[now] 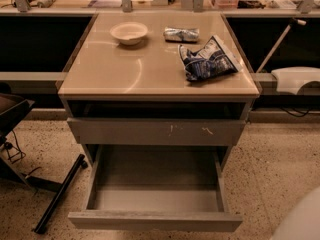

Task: Place brown chip bag into middle drawer

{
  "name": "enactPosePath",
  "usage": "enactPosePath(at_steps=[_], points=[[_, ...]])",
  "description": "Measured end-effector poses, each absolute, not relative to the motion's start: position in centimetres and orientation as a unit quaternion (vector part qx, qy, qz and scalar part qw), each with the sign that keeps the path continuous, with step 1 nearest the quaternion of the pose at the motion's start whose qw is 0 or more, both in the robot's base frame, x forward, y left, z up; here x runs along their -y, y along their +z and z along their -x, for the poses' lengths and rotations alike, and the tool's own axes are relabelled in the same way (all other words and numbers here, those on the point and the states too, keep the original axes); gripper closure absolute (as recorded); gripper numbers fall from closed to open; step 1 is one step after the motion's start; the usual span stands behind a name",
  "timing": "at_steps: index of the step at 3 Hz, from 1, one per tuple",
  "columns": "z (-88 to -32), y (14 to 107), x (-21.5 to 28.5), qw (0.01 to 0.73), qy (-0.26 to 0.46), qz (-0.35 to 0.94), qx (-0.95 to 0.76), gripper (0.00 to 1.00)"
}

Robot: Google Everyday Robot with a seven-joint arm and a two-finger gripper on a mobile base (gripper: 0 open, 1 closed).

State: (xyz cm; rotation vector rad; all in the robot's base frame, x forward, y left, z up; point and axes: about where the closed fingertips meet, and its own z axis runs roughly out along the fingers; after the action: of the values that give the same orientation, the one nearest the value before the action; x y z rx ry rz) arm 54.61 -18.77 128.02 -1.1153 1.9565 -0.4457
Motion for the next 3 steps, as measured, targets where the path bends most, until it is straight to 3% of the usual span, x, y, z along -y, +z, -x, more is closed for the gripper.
enactPosePath(at_steps=[2,3], points=[[-56.1,130.1,17.9,0.439,-0.205,0.431,-0.761,1.0],[-53.4,130.9,18.1,0.478,-0.161,0.442,-0.742,1.0]])
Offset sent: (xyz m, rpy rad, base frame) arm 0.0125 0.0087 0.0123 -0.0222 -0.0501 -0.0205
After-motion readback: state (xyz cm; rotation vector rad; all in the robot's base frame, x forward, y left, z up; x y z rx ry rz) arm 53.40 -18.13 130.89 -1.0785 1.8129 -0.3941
